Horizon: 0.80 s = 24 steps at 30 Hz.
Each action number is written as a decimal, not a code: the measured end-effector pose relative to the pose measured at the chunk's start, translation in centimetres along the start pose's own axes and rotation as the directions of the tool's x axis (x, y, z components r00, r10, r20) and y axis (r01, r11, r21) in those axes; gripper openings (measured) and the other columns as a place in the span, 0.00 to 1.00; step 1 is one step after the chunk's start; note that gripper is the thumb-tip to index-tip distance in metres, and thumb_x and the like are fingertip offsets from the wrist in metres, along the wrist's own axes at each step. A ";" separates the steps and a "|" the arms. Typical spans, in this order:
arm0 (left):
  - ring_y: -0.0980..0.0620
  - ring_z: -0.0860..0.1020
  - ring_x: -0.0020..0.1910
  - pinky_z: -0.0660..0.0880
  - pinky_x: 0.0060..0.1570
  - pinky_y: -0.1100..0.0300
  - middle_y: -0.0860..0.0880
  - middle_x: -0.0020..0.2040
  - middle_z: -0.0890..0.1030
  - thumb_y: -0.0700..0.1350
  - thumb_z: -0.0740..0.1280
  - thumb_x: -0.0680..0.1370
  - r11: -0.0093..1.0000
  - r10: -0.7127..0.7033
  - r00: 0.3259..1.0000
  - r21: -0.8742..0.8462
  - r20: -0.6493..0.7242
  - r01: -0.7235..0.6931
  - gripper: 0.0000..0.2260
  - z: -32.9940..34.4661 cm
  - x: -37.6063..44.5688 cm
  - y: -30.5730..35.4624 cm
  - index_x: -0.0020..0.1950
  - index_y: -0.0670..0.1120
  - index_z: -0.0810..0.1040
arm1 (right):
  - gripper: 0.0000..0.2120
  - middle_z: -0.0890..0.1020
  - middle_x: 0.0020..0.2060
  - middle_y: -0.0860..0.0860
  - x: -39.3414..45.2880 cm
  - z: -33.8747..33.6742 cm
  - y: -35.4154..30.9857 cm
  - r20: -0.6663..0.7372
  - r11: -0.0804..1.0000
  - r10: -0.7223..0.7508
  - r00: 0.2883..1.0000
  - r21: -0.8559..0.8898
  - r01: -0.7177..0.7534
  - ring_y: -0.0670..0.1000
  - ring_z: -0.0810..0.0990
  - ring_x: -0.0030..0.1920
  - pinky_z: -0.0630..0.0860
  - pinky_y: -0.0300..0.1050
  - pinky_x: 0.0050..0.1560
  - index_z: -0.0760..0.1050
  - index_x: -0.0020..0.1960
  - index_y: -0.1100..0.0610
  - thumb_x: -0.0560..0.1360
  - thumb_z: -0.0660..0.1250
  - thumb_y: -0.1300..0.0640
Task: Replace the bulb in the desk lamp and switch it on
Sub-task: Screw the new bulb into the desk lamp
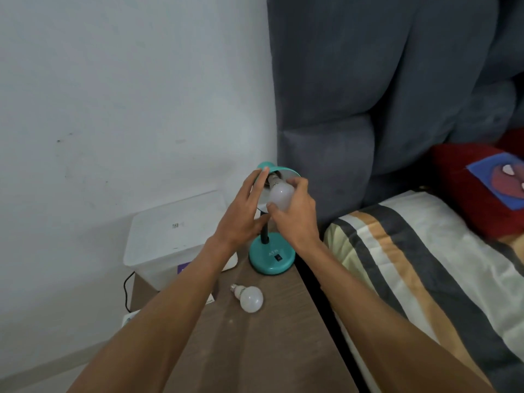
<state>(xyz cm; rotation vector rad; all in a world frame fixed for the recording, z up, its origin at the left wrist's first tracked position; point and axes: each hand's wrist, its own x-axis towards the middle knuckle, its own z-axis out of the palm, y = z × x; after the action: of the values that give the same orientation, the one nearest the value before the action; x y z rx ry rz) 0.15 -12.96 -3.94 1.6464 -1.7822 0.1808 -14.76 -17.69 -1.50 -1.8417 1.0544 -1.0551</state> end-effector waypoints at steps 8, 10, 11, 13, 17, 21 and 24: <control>0.56 0.59 0.80 0.59 0.74 0.73 0.42 0.81 0.63 0.42 0.75 0.77 0.999 0.038 0.999 -0.025 -0.039 -0.039 0.39 -0.3 0.1 -0.7 0.83 0.40 0.58 | 0.29 0.68 0.64 0.52 -0.4 1.2 0.5 -0.120 0.951 -0.213 0.970 -0.255 0.177 0.54 0.74 0.61 0.78 0.47 0.51 0.70 0.70 0.51 0.72 0.75 0.52; 0.57 0.60 0.79 0.59 0.73 0.74 0.42 0.81 0.62 0.42 0.76 0.77 0.999 0.040 0.998 -0.024 -0.040 -0.041 0.39 -0.2 0.0 -0.7 0.83 0.41 0.58 | 0.29 0.69 0.64 0.53 -0.6 1.3 0.5 -0.134 0.926 -0.236 0.962 -0.330 0.181 0.54 0.72 0.61 0.78 0.49 0.47 0.70 0.71 0.50 0.73 0.75 0.51; 0.57 0.59 0.79 0.59 0.72 0.75 0.42 0.82 0.62 0.43 0.76 0.77 0.999 0.038 0.998 -0.023 -0.041 -0.039 0.39 -0.2 0.0 -0.7 0.83 0.41 0.58 | 0.29 0.69 0.64 0.53 -0.6 1.3 0.5 -0.124 0.924 -0.235 0.964 -0.336 0.182 0.55 0.73 0.62 0.78 0.50 0.48 0.69 0.72 0.49 0.73 0.75 0.52; 0.59 0.59 0.79 0.59 0.71 0.77 0.43 0.82 0.62 0.44 0.75 0.78 0.999 0.030 0.999 -0.025 -0.045 -0.031 0.39 -0.2 -0.1 -0.6 0.83 0.41 0.57 | 0.28 0.69 0.65 0.54 -0.5 1.3 0.5 -0.110 0.929 -0.231 0.967 -0.321 0.186 0.56 0.73 0.63 0.80 0.53 0.53 0.69 0.72 0.48 0.75 0.73 0.56; 0.52 0.62 0.80 0.59 0.70 0.78 0.43 0.82 0.61 0.43 0.75 0.78 0.999 0.027 0.999 -0.028 -0.046 -0.029 0.39 -0.2 -0.2 -0.5 0.83 0.42 0.57 | 0.29 0.68 0.70 0.56 -0.5 1.3 0.6 -0.079 0.919 -0.257 0.963 -0.328 0.219 0.58 0.72 0.67 0.78 0.55 0.60 0.69 0.74 0.52 0.75 0.70 0.63; 0.48 0.64 0.79 0.59 0.69 0.79 0.42 0.82 0.62 0.45 0.75 0.78 0.999 0.026 0.998 -0.036 -0.050 -0.028 0.38 -0.1 -0.3 -0.2 0.83 0.41 0.58 | 0.31 0.65 0.70 0.56 -0.9 1.2 0.7 -0.054 0.911 -0.246 0.968 -0.354 0.211 0.60 0.75 0.64 0.80 0.57 0.57 0.67 0.75 0.52 0.75 0.69 0.65; 0.47 0.64 0.80 0.59 0.70 0.78 0.43 0.82 0.62 0.44 0.74 0.78 0.999 0.018 0.999 -0.048 -0.048 -0.020 0.38 -0.1 -0.3 -0.3 0.83 0.43 0.58 | 0.29 0.72 0.63 0.57 -0.9 1.1 0.5 -0.093 0.941 -0.188 0.978 -0.302 0.152 0.60 0.80 0.55 0.80 0.57 0.53 0.65 0.76 0.51 0.77 0.69 0.54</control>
<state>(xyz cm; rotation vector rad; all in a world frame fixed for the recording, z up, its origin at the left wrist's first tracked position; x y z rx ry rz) 0.49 -12.71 -4.13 1.5790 -1.7535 0.1832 -14.16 -16.87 -2.63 -2.1622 1.1915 -1.1739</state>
